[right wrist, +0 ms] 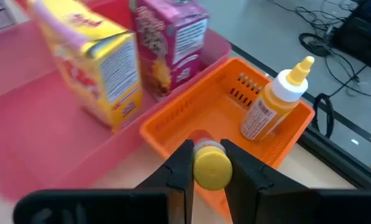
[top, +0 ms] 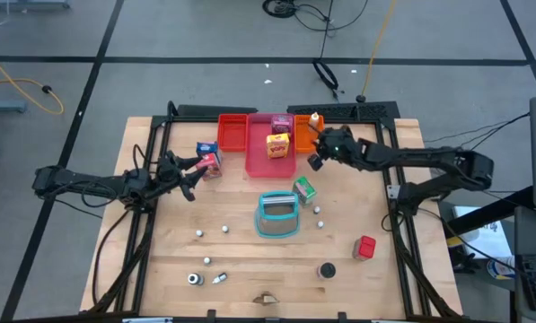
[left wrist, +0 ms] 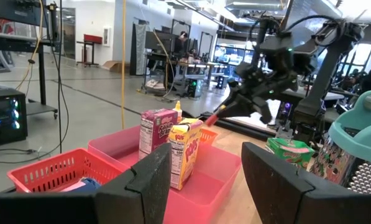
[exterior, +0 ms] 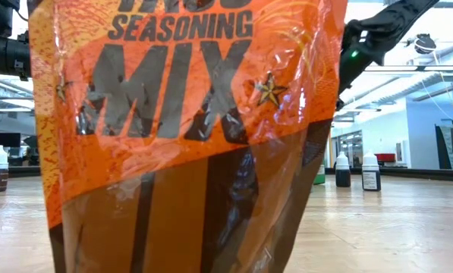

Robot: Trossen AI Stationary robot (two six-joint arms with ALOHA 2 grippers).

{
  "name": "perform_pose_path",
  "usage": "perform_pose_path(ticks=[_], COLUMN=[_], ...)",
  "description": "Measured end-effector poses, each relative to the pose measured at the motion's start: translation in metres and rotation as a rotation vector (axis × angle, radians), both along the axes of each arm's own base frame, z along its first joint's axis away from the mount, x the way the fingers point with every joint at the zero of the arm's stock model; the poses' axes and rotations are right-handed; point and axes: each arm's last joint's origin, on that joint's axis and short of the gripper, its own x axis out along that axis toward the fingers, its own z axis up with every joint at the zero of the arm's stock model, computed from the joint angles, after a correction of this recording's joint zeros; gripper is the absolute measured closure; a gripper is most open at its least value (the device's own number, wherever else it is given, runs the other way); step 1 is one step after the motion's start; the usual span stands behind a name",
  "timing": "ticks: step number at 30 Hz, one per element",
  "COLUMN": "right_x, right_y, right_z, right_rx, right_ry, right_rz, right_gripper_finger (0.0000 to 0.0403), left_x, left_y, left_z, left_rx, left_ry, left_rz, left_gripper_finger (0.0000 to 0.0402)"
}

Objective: Pick & Place Kitchen Items
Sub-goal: Put the small yellow food coloring bottle into the orange bin

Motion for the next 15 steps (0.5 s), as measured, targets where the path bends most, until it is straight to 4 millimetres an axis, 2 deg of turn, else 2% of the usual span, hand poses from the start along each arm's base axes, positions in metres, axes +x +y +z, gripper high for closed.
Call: perform_pose_path(ticks=[15], right_x=[0.001], right_y=[-0.045], right_z=[-0.031], right_rx=[0.009], right_ry=[-0.002], right_rz=[-0.144], right_gripper_finger=[0.0344], left_x=[0.0], left_y=[0.0], left_z=[0.0], left_rx=[0.002], left_ry=[0.001], left_rz=[0.002], left_gripper_finger=[0.0204])
